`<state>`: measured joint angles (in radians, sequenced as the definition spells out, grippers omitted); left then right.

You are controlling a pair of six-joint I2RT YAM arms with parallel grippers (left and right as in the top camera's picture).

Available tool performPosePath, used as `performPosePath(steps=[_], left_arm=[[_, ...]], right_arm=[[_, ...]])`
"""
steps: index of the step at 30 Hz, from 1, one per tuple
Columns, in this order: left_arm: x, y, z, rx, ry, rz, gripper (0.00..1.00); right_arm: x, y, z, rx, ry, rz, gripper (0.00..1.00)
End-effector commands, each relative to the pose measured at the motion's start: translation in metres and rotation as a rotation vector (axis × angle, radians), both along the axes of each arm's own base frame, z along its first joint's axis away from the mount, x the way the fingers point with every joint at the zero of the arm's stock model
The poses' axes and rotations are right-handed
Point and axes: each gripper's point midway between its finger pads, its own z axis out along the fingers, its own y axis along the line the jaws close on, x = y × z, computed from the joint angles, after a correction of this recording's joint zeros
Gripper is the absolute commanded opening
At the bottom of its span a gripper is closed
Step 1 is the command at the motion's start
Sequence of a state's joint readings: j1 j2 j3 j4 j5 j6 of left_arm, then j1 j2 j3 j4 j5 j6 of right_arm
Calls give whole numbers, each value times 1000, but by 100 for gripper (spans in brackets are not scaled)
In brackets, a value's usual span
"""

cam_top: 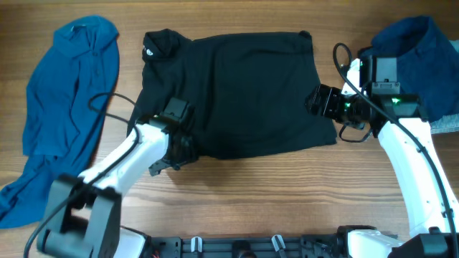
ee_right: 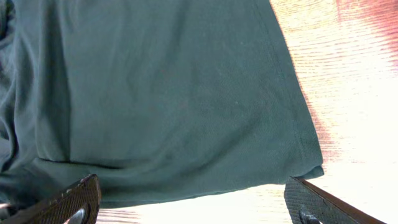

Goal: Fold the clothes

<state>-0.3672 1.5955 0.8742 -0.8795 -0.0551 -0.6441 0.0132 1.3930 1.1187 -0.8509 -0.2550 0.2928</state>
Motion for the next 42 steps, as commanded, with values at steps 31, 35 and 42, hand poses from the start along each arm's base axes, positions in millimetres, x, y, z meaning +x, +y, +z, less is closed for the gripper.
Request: performPosePath(steps=[31,35,42], left_arm=[[32,-3,62,-27,-191,-5,4],[30,-2,62,-24,-184,-5,4],[33,-4,69,-35,-215,-4,4]], right_arm=[[-1,3,-3,3,6,33,95],[-2,3,-4,1,12,34,95],[-20,-23,-27,-109,124,-99,94]])
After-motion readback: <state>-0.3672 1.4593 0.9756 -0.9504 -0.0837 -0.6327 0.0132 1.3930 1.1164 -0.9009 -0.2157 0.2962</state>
